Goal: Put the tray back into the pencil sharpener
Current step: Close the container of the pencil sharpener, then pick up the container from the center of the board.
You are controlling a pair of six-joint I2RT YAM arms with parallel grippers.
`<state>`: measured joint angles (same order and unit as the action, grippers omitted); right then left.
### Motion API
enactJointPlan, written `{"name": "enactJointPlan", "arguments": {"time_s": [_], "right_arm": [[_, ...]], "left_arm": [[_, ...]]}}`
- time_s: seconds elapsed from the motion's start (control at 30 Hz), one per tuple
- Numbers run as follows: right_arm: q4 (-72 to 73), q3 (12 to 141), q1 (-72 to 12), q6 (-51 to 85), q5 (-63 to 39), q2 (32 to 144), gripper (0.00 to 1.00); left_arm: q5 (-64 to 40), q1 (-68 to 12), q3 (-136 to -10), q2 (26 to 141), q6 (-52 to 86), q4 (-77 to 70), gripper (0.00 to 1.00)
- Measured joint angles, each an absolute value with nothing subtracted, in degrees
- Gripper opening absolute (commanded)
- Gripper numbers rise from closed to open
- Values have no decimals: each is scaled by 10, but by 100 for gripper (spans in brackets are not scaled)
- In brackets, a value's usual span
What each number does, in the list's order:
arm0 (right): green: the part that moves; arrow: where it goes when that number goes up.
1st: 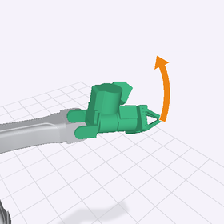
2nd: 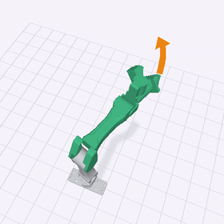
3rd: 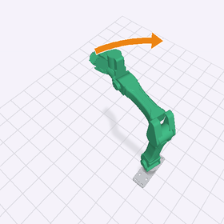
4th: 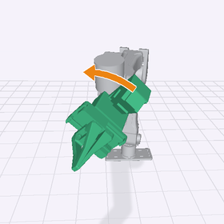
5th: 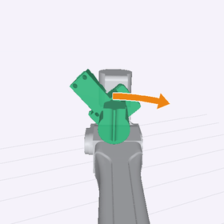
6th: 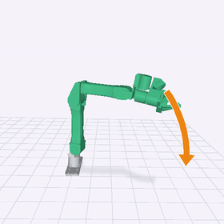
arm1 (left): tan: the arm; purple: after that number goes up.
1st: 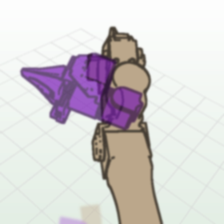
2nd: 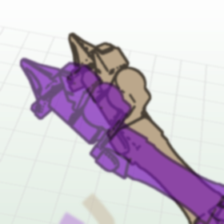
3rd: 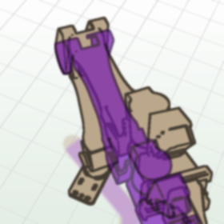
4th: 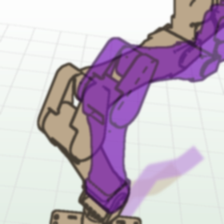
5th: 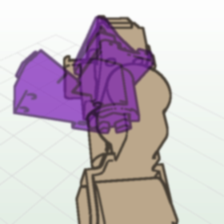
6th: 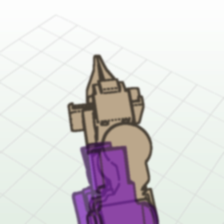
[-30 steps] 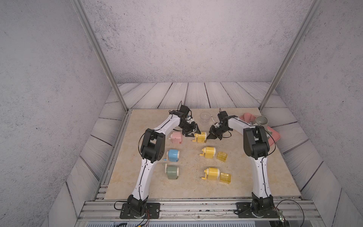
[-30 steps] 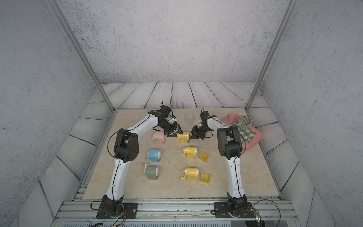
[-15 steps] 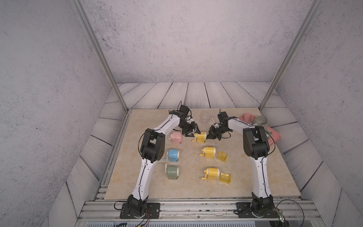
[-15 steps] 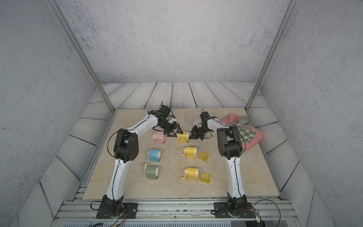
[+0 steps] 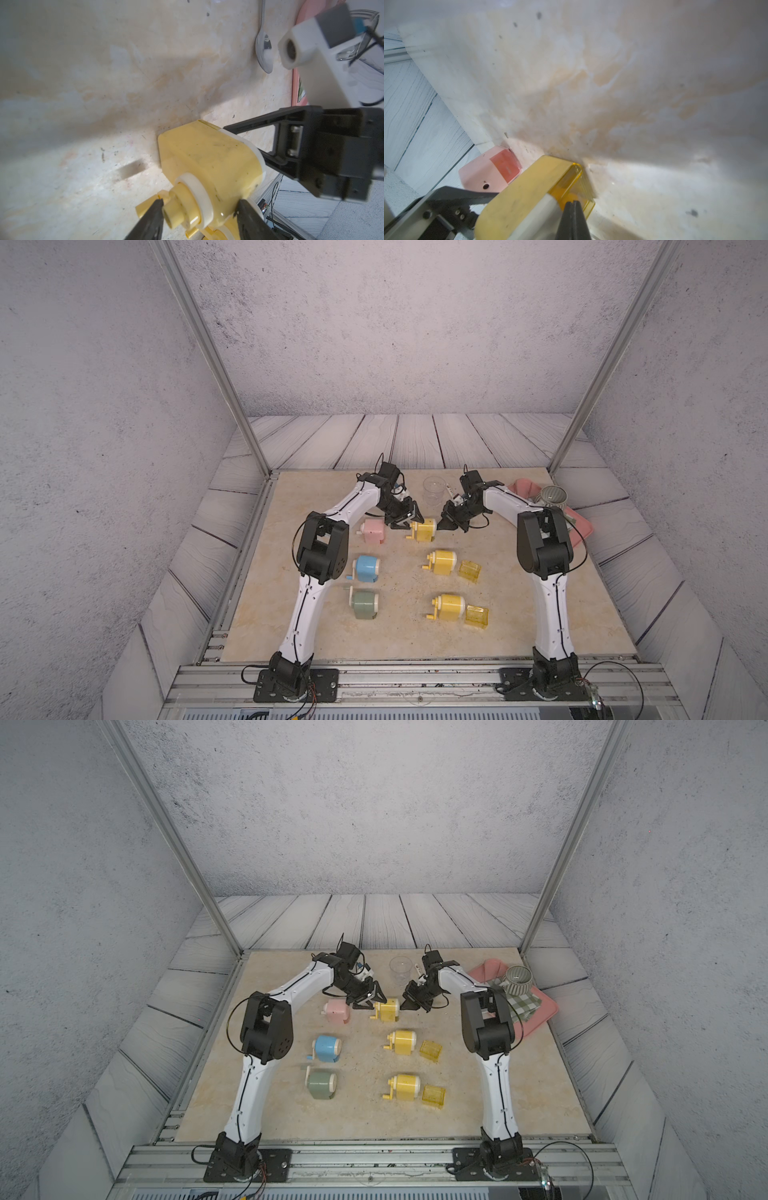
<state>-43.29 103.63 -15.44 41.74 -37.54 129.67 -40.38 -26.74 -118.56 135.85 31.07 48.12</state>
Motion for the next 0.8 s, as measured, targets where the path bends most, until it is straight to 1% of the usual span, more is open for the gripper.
{"name": "enactJointPlan", "arguments": {"time_s": [0.1, 0.27, 0.37, 0.4, 0.43, 0.67, 0.77, 0.8], "right_arm": [[-455, 1053, -154, 401, -349, 1276, 12], [-479, 1064, -153, 381, -318, 1253, 15], [-491, 1064, -152, 372, -305, 1249, 16], [-495, 1064, -152, 370, -300, 1249, 16], [-498, 1064, -152, 368, -297, 1249, 17], [-514, 1057, -151, 359, -279, 1228, 23], [-523, 1057, -151, 356, -268, 1211, 28], [-527, 1057, -151, 355, -261, 1204, 29]], "left_arm": [[-407, -268, -1181, 1359, 313, 474, 64], [-410, -268, -1174, 1358, 315, 466, 69], [-409, -268, -1170, 1356, 316, 462, 76], [-407, -268, -1168, 1355, 314, 461, 91], [-405, -268, -1167, 1353, 312, 461, 98], [-398, -268, -1156, 1326, 313, 462, 98], [-393, -268, -1150, 1297, 308, 464, 100], [-392, -267, -1143, 1284, 308, 464, 99]]}}
